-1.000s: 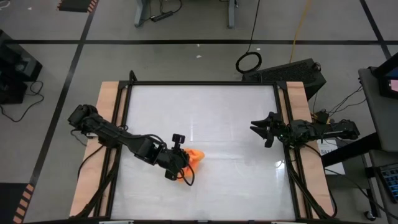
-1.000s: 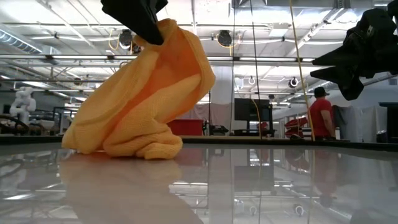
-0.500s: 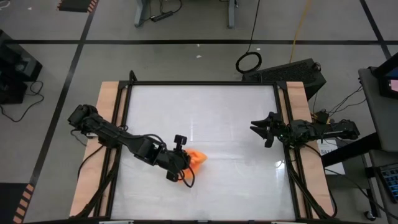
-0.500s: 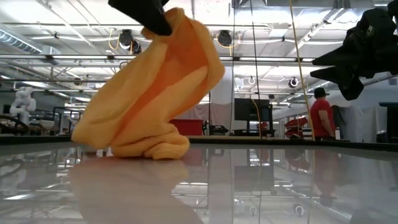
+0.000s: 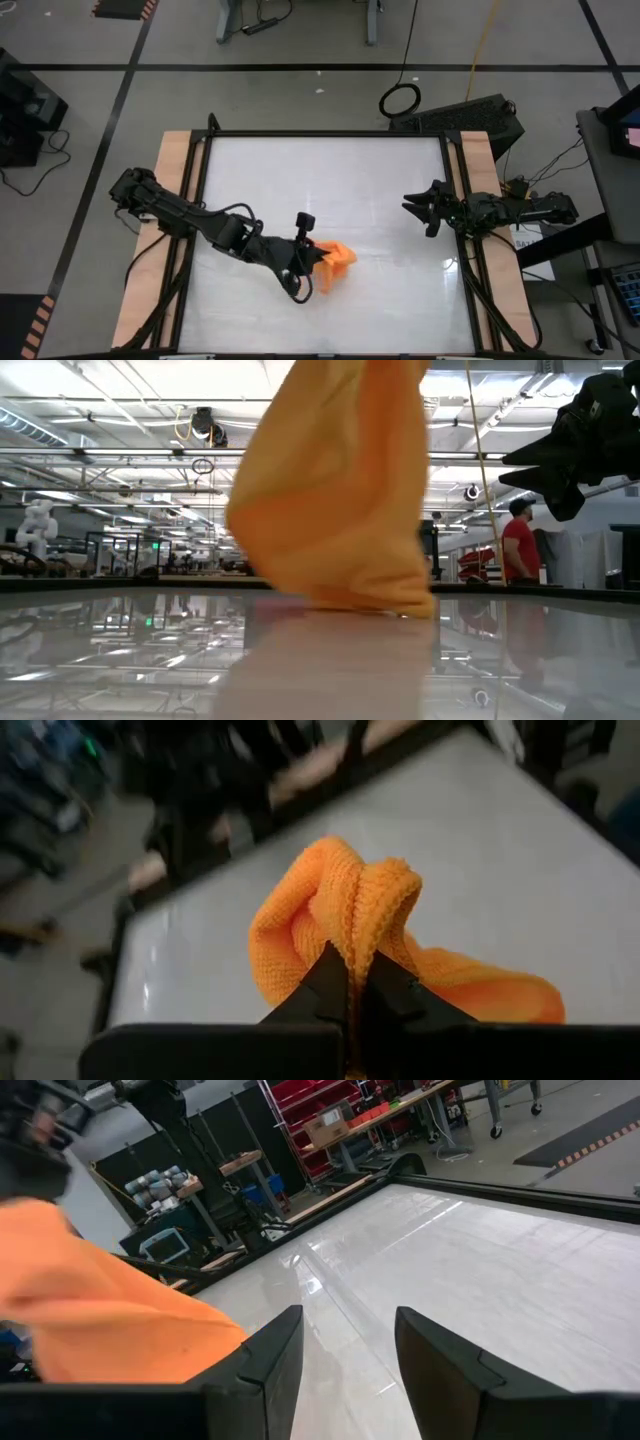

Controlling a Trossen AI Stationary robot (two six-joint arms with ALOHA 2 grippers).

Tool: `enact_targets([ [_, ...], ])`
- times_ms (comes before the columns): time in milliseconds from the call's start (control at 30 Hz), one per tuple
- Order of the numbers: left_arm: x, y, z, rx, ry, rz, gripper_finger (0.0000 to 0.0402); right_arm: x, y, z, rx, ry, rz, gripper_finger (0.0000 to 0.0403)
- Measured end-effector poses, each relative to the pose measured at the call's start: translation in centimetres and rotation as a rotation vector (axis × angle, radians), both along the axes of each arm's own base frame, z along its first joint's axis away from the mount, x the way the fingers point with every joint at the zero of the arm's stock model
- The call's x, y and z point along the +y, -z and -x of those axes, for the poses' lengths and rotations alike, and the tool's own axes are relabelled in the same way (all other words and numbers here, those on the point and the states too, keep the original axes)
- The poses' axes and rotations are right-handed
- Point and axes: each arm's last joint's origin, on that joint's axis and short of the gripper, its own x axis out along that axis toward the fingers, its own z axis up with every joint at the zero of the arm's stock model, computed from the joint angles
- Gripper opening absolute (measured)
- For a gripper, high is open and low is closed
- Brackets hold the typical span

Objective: Roll towel
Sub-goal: Fold the towel

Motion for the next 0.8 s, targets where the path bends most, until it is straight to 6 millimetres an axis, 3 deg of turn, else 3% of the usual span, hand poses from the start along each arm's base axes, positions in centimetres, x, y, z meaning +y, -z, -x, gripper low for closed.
enact_targets([
  [200,0.3,-2.6,-1.1,-0.216,0.052,0.006,0.0009,0.0,0.0,0.0,0.0,0.0,0.0,0.0151],
  [333,1.0,-3.3,-1.6,-0.262,0.115,0.056,0.0009,0.0,0.0,0.0,-0.001,0.0,0.0,0.0151],
  [533,3.1,-1.6,-1.9,-0.09,0.034,0.107,0.0009,0.0,0.0,0.0,-0.001,0.0,0.0,0.0151],
  [800,6.8,1.9,-2.7,0.13,-0.239,0.049,0.0009,0.1,0.0,-0.1,0.011,-0.026,0.013,0.0151],
])
